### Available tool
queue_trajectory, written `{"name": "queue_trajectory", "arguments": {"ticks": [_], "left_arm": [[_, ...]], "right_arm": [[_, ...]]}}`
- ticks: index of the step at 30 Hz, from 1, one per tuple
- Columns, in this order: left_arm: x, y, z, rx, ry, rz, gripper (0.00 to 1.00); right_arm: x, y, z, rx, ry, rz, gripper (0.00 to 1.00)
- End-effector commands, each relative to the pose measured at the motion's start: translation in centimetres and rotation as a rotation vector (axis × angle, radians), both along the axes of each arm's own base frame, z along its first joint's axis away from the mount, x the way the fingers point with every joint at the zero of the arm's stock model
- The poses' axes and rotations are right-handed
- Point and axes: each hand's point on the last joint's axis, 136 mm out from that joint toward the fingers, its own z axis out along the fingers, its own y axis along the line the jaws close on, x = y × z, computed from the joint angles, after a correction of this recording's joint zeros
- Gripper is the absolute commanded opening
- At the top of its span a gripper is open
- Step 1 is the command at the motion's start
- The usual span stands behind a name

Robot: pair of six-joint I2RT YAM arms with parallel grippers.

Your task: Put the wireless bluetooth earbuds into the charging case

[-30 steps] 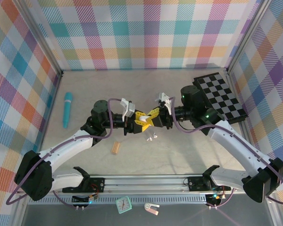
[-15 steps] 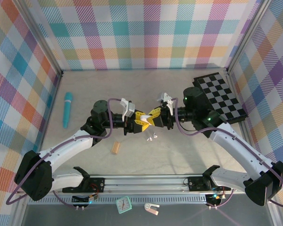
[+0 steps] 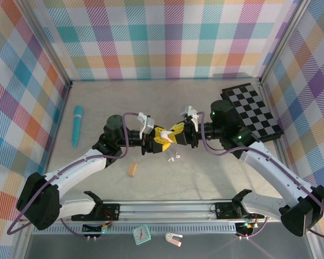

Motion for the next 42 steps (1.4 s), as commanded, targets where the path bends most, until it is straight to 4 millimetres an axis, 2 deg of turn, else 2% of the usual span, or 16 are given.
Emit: {"name": "queue_trajectory", "arguments": {"ticks": [1,6,10,12,13,15,16,27,32,37,39,42], "left_arm": [[-0.5,-0.1,0.4,-0.020,-0.044,-0.018,0.42],[-0.5,0.0,0.6,-0.023,-0.048,-0.010,0.46],[-0.6,0.0,1.0,-0.030,-0.053,-0.021,0.27],[-0.6,-0.1,0.9,-0.028,-0.050,-0.026,0.26],[-0.5,-0.1,0.9,-0.028,-0.050,-0.023,0.28],[-0.5,-0.1,0.8,-0.027,-0.048,-0.022,0.41],[-0.4,-0.2,0.8,-0.027,-0.050,-0.018,0.43],[-0.3,-0.2,0.6,-0.024,-0.042,-0.021,0.48],[-0.4,-0.3,0.7,-0.027,-0.039,-0.031,0.36],[-0.4,-0.3,0.7,-0.028,-0.039,-0.031,0.35],[-0.4,-0.3,0.8,-0.032,-0.039,-0.031,0.30],[-0.5,-0.2,1.3,-0.039,-0.046,-0.035,0.30]], "right_arm": [[-0.1,0.0,0.6,0.030,-0.018,-0.002,0.05],[0.0,-0.3,0.5,0.026,-0.031,-0.025,0.06],[0.0,-0.3,0.4,0.025,-0.024,-0.021,0.06],[0.0,-0.3,0.4,0.031,-0.024,-0.021,0.06],[-0.1,-0.3,0.6,0.037,-0.026,-0.018,0.06],[-0.2,-0.3,0.8,0.046,-0.034,-0.013,0.06],[-0.2,-0.3,0.9,0.047,-0.038,-0.013,0.06],[-0.3,-0.5,1.1,0.056,-0.048,-0.021,0.06],[-0.4,-0.6,1.2,0.055,-0.051,-0.025,0.06],[-0.4,-0.7,1.3,0.063,-0.053,-0.025,0.06],[-0.4,-0.6,1.2,0.056,-0.046,-0.021,0.06],[-0.4,-0.5,0.8,0.049,-0.034,-0.011,0.07]]}}
